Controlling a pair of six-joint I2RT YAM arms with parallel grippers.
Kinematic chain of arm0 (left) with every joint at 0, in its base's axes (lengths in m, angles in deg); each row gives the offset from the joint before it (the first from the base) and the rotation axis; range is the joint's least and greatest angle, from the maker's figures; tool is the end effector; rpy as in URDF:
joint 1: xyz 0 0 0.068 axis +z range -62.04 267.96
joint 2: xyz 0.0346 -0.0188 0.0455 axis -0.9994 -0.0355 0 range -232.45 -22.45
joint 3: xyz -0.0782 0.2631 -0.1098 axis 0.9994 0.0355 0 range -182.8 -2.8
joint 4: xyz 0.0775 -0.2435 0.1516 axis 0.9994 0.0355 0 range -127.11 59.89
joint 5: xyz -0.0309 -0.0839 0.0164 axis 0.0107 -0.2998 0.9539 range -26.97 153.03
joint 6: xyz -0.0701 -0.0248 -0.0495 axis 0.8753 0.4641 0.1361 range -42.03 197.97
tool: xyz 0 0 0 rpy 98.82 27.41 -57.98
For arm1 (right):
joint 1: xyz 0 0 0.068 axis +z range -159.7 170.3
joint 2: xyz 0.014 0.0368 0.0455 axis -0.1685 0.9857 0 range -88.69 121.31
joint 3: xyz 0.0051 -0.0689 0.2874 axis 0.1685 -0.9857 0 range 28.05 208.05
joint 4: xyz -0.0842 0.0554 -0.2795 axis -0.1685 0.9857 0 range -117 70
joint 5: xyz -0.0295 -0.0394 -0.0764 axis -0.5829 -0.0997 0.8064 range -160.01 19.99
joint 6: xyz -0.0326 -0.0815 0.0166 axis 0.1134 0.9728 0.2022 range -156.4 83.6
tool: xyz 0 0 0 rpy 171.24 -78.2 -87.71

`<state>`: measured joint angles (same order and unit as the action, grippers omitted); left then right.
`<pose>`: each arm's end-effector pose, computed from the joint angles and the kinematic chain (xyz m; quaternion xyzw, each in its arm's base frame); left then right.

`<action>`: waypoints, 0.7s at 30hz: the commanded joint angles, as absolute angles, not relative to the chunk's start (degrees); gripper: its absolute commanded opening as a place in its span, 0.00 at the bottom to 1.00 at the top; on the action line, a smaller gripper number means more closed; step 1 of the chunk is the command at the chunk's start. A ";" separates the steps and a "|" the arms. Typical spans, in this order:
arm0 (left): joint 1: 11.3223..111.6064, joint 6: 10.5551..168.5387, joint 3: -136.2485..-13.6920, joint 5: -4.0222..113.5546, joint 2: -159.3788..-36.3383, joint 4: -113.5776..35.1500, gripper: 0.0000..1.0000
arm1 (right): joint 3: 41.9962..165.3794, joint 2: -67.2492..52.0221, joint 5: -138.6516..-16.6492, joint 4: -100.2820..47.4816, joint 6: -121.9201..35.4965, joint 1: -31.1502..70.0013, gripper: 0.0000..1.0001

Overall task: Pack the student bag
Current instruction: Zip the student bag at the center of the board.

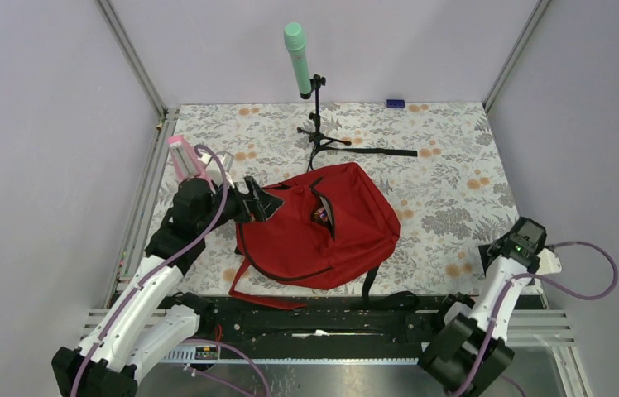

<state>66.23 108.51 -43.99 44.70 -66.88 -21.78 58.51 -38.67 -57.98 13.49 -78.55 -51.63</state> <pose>0.2157 -0.1129 0.3110 0.0311 0.8063 -0.3700 0.4604 0.1359 -0.1444 0.1640 0.6635 0.6954 -0.1006 0.2571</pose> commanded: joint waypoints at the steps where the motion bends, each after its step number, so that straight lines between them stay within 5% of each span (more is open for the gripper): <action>1: 66.60 111.85 -43.74 39.74 -69.74 -28.16 0.99 | 60.16 -41.93 -62.63 8.36 -74.17 -42.78 0.69; 21: 69.51 104.46 -58.09 35.63 -87.52 -18.20 0.99 | 73.28 -38.34 -68.78 -12.50 -55.67 15.33 0.80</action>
<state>69.22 104.08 -53.87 38.49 -82.26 -16.38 67.10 -39.48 -70.30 -8.08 -61.76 5.41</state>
